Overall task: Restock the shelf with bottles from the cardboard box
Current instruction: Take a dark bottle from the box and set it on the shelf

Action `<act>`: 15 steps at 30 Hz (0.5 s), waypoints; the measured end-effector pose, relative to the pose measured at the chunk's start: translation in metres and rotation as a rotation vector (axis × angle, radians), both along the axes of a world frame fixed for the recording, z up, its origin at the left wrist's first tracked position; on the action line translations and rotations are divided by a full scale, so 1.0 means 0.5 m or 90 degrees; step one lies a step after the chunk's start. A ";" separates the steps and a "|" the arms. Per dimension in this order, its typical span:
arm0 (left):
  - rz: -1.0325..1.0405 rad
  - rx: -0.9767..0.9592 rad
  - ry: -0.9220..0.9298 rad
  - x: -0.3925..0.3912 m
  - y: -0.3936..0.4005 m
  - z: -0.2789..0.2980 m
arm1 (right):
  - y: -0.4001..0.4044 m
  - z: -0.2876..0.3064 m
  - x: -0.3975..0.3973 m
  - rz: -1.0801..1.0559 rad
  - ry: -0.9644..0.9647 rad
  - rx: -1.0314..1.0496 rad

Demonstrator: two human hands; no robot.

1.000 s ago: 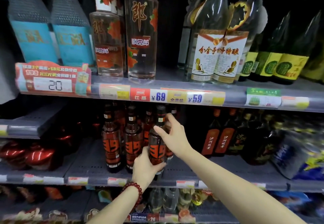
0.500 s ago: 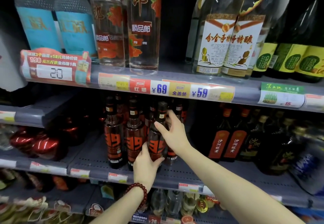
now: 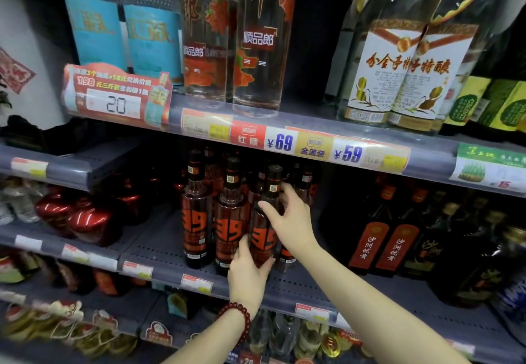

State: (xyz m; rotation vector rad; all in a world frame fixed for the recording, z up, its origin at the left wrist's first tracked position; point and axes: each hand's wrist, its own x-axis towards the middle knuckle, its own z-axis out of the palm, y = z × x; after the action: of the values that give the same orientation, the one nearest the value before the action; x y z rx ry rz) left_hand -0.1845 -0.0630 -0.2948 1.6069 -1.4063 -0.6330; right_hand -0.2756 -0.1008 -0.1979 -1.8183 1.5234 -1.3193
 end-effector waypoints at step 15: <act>-0.125 0.102 -0.152 0.110 0.007 0.143 | 0.066 0.087 0.039 -0.161 0.204 0.150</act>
State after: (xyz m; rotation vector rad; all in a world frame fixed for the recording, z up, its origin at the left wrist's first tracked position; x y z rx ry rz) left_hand -0.1295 -0.0596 -0.2235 1.7269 -1.7424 -0.7000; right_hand -0.2562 -0.0678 -0.1541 -1.7917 2.0402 -0.9277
